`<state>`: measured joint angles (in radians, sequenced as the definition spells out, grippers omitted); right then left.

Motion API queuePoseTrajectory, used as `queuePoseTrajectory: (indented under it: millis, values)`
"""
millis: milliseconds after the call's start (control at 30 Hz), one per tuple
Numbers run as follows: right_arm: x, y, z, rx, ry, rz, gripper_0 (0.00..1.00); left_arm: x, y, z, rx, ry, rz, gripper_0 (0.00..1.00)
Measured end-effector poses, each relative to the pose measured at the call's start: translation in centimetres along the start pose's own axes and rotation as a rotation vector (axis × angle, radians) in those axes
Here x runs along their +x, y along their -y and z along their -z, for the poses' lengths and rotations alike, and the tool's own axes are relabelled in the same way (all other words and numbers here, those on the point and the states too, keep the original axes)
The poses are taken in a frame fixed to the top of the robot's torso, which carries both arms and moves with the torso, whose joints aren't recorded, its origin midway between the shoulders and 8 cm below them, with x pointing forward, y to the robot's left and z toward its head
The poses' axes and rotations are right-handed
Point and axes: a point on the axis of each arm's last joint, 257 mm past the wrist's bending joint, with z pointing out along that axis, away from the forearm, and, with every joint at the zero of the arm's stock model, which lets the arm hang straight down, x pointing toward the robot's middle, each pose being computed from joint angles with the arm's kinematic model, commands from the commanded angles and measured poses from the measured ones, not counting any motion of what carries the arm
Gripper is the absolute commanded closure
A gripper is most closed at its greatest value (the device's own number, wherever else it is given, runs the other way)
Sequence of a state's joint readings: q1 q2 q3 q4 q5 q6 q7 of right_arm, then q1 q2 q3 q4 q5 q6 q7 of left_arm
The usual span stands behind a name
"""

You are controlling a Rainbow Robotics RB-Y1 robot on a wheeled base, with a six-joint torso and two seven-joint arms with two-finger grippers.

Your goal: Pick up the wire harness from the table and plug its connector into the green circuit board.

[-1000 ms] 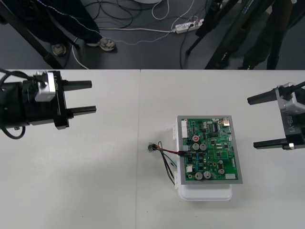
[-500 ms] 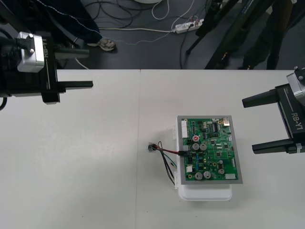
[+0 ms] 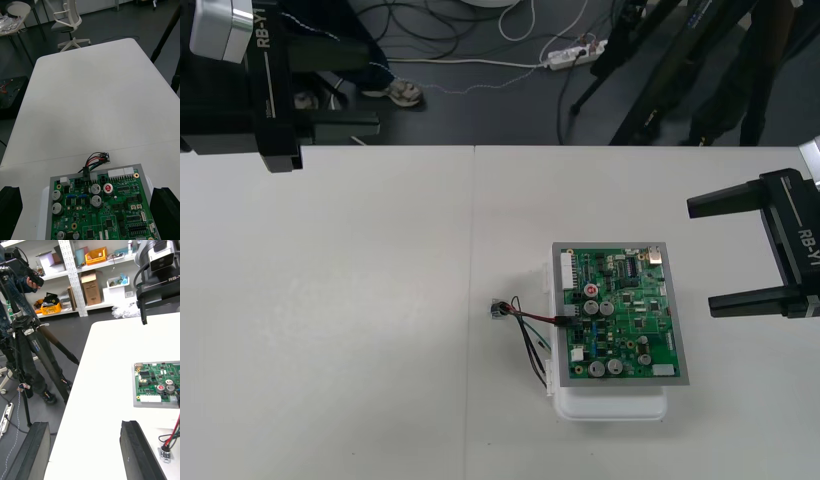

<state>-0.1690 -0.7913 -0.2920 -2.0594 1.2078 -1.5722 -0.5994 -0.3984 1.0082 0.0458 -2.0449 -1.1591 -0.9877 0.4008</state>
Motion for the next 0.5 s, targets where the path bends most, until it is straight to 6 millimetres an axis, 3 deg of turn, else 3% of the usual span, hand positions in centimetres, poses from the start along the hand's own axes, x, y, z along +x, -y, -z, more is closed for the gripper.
queuePoseTrajectory:
  millis: [267, 500]
  values:
    - [-1.1, -0.5, 0.2, 0.017, -0.020, 0.065, 0.00, -0.3, -0.2, -0.7, -0.007, 0.009, 0.000, 0.45]
    - [-2.1, -0.7, 0.6, 0.042, -0.029, -0.004, 0.00, -0.4, 0.0, -0.9, -0.006, 0.013, 0.001, 0.45]
